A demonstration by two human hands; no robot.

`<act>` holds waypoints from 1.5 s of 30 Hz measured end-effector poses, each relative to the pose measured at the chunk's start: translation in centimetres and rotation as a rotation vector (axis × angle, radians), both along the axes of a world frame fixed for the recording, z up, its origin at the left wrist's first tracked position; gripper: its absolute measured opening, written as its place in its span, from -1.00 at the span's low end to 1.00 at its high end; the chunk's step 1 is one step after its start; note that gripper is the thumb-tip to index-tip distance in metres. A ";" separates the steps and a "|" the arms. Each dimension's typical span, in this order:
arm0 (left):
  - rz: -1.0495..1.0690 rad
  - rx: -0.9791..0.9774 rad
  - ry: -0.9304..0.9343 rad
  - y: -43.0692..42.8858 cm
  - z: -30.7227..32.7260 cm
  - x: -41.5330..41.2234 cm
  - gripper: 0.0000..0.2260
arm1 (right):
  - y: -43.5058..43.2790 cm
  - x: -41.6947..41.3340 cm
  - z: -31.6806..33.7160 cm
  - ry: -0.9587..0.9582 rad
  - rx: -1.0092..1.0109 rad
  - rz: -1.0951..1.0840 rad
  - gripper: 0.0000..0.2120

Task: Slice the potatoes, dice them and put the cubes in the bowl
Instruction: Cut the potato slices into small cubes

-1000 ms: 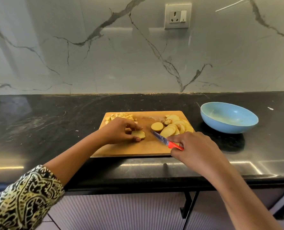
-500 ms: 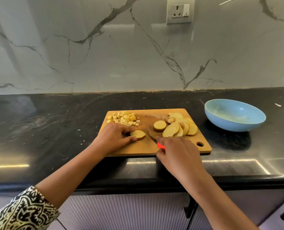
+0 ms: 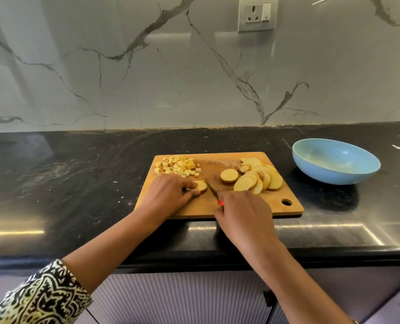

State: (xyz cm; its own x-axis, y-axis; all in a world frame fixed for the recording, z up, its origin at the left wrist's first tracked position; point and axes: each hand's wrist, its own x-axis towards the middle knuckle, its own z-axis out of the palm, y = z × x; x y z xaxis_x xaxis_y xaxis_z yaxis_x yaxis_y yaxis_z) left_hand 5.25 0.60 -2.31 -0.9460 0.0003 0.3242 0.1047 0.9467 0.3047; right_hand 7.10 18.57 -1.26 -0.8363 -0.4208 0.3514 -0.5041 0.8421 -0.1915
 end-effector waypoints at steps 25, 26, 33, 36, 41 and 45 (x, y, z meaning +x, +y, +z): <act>-0.012 -0.030 -0.027 -0.2 0.6 0.0 -0.64 | 2.4 -0.7 2.6 -0.106 0.028 0.151 -0.63; -0.012 -0.035 -0.032 -0.2 0.6 0.0 -0.65 | 2.2 -0.9 2.8 -0.099 0.050 0.144 -0.66; -0.002 -0.042 -0.022 -0.2 0.7 -0.2 -0.67 | -0.6 -1.8 2.2 -0.013 0.174 0.157 -0.76; -0.020 -0.027 -0.031 -0.3 0.6 -0.3 -0.69 | 1.5 -0.4 1.9 -0.049 0.186 0.167 -0.76; -0.026 -0.003 -0.055 -0.3 0.6 -0.2 -0.67 | 4.6 1.2 3.9 -0.144 0.175 0.175 -0.64; 0.001 0.021 -0.067 -0.4 0.9 0.3 -0.65 | 4.7 0.0 4.7 -0.168 0.057 0.132 -0.61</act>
State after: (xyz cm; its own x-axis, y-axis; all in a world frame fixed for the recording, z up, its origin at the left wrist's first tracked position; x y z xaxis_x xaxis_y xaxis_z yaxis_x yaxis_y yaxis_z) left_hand 5.50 0.19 -1.38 -0.9655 -0.0072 0.2604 0.0823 0.9400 0.3312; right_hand 7.14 23.28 3.45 -0.8175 -0.5457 0.1845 -0.5758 0.7828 -0.2359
